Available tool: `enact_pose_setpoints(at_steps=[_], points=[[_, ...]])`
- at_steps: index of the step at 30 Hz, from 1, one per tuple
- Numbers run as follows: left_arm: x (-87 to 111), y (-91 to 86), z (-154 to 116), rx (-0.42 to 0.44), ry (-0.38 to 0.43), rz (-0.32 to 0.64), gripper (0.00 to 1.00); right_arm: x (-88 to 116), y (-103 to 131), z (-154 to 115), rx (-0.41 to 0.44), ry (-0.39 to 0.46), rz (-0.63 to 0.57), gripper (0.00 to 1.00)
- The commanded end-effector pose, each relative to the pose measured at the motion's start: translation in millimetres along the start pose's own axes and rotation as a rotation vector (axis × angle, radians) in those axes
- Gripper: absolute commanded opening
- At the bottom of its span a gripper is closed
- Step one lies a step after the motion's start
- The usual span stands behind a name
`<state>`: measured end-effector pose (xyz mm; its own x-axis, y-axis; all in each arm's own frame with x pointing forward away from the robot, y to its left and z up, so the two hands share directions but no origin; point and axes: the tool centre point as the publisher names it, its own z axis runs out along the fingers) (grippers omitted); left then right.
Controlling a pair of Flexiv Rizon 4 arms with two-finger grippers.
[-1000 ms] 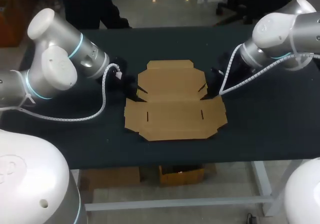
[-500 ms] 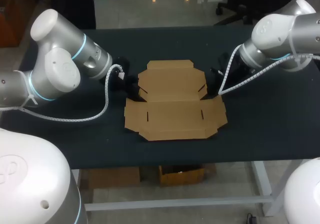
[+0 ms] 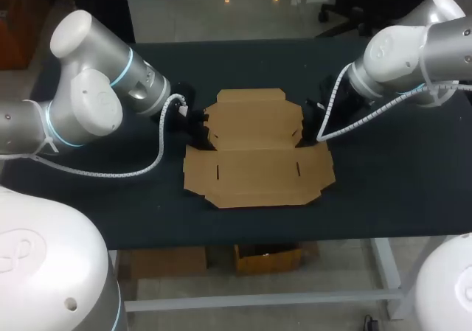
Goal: Assemble the packaging by folding the flat box into shape, placing the metal phone stand inside, and closing the box properly
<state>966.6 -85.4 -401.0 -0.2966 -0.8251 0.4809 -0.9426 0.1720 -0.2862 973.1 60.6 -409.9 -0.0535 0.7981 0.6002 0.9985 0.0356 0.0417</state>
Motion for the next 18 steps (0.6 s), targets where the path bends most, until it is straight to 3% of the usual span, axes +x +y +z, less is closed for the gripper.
enact_pose_setpoints(at_steps=[1, 18], points=[[5.1, -1.2, 1.9, -0.007, -0.017, 0.003, 0.00, 3.2, -3.3, 0.2, -0.007, -0.017, 0.005, 0.00], [14.6, 2.0, 3.8, -0.015, -0.047, 0.004, 0.00, 2.9, -6.5, 3.0, -0.001, -0.017, 0.014, 0.00]])
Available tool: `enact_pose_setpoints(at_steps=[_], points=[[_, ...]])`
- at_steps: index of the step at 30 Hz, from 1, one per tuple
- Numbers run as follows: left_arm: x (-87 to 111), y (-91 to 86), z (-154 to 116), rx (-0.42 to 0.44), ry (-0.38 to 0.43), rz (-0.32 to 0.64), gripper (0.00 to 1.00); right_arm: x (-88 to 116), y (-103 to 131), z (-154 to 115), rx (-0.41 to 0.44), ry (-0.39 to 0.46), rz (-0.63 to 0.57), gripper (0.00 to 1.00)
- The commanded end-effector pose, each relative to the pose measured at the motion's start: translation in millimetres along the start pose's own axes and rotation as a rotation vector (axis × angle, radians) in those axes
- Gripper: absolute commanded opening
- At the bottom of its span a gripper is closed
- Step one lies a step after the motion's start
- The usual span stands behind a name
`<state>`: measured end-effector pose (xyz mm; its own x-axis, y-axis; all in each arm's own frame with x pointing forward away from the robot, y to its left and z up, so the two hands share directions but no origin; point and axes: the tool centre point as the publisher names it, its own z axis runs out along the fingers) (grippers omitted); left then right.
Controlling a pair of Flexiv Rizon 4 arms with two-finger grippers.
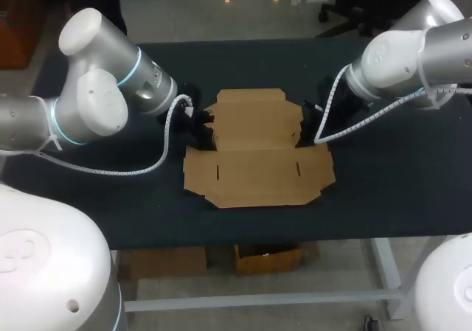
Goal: Assemble the packaging by folding the flat box into shape, placing the metal phone stand inside, and closing the box properly
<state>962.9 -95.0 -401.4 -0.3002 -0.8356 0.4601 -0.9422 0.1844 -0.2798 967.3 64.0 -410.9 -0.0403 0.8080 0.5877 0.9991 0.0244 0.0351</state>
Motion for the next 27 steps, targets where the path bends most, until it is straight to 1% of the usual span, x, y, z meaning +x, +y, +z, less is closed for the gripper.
enact_pose_setpoints(at_steps=[1, 9, 14, 17, 27], points=[[6.7, 0.2, -1.4, -0.004, -0.030, -0.004, 0.00, 0.4, -1.0, 0.4, 0.001, -0.001, 0.002, 0.00], [12.9, 2.3, -3.0, -0.005, -0.047, -0.006, 0.00, -0.3, -2.3, 0.7, 0.001, 0.001, 0.009, 0.00], [16.0, 2.4, -5.0, 0.001, -0.096, -0.031, 0.00, 2.0, -3.6, -1.1, -0.003, -0.011, 0.014, 0.00], [14.8, 1.5, -4.7, 0.003, -0.118, -0.045, 0.00, 2.2, -3.8, -1.4, -0.005, -0.015, 0.015, 0.00], [7.2, 2.3, -5.2, 0.007, -0.127, -0.066, 0.00, 1.3, -3.1, -0.8, 0.000, -0.012, 0.019, 0.00]])
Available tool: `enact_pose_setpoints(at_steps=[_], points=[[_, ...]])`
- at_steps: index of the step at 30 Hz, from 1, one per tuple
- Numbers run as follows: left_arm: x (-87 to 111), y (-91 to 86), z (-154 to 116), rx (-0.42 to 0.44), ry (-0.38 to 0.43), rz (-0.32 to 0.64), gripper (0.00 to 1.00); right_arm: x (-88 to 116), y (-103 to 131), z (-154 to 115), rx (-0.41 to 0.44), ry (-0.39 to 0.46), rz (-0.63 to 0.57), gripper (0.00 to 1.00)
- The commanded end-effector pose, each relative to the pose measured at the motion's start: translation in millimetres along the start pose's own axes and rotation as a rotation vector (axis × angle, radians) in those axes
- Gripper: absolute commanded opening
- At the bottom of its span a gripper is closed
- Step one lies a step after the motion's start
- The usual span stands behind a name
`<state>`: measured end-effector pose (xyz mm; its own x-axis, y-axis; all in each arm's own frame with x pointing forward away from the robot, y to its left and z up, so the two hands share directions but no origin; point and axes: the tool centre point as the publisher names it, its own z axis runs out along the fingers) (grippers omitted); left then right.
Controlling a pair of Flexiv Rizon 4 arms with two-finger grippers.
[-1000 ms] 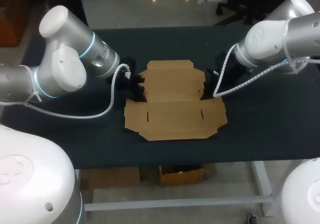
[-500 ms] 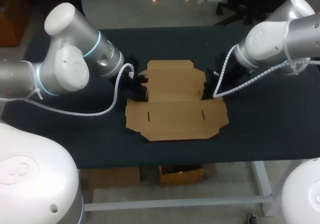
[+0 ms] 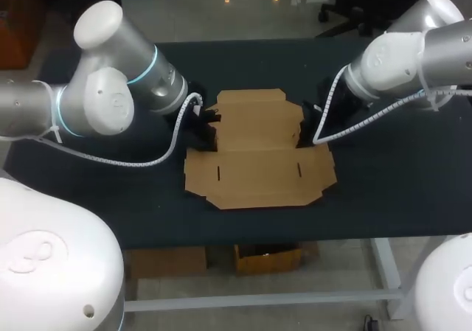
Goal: Assemble the packaging by folding the flat box into shape, placing the metal phone stand inside, and closing the box properly
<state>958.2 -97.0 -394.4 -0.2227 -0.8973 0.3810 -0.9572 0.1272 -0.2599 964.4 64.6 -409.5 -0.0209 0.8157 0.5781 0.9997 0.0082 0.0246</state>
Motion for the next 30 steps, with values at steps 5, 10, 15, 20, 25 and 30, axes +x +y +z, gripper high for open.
enact_pose_setpoints(at_steps=[5, 10, 15, 20, 25, 30], points=[[2.1, 1.5, -2.0, 0.004, -0.019, -0.009, 0.00, 0.7, -0.2, 0.0, -0.001, -0.009, 0.006, 0.00], [6.5, 2.1, -2.6, 0.006, -0.029, -0.017, 0.00, 3.5, -1.6, -0.6, -0.006, -0.031, 0.018, 0.00], [12.6, 2.9, -3.0, 0.008, -0.047, -0.019, 0.00, 7.2, -3.1, -0.4, -0.008, -0.059, 0.038, 0.00], [16.7, 2.6, -2.8, 0.010, -0.050, -0.012, 0.00, 11.5, -4.2, 0.2, -0.013, -0.086, 0.050, 0.00], [19.5, 2.0, 1.2, 0.002, -0.050, -0.007, 0.00, 12.3, -4.4, 1.6, -0.015, -0.100, 0.063, 0.00], [20.8, 1.1, 1.9, 0.000, -0.052, -0.005, 0.00, 12.3, -4.5, 1.6, -0.018, -0.110, 0.071, 0.00]])
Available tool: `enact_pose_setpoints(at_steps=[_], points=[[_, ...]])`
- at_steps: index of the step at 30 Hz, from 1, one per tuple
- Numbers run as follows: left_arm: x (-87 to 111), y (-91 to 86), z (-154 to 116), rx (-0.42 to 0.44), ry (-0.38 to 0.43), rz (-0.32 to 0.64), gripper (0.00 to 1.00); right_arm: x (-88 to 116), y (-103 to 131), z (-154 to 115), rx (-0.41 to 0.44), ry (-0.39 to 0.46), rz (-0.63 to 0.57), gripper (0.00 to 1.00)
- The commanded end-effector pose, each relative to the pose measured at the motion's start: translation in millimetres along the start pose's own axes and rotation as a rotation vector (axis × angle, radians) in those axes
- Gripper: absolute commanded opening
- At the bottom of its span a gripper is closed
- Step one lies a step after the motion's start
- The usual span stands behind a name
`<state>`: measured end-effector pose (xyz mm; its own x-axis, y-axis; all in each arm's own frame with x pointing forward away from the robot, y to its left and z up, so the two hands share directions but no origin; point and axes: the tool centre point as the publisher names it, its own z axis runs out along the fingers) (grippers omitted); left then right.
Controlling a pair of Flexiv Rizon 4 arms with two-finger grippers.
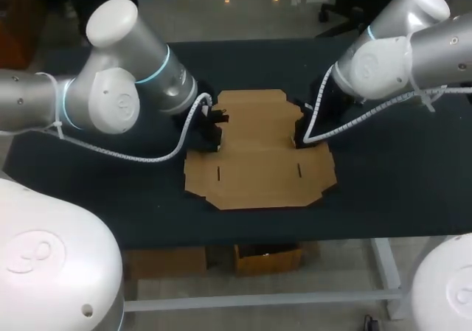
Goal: Assemble the packaging by folding the flat box into shape, placing the metal phone stand inside, and closing the box properly
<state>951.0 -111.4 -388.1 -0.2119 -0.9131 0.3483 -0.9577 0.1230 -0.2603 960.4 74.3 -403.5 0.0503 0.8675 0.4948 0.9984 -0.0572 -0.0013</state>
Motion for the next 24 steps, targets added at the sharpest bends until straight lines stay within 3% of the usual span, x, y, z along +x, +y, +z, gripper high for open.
enact_pose_setpoints(at_steps=[1, 24], points=[[4.5, -2.5, 2.8, -0.003, -0.016, -0.001, 0.00, 0.9, -0.9, 0.8, -0.007, -0.016, 0.006, 0.00], [14.7, -9.3, 18.5, -0.003, -0.093, 0.008, 0.00, 3.5, 1.4, 13.3, -0.007, -0.088, 0.049, 0.00]])
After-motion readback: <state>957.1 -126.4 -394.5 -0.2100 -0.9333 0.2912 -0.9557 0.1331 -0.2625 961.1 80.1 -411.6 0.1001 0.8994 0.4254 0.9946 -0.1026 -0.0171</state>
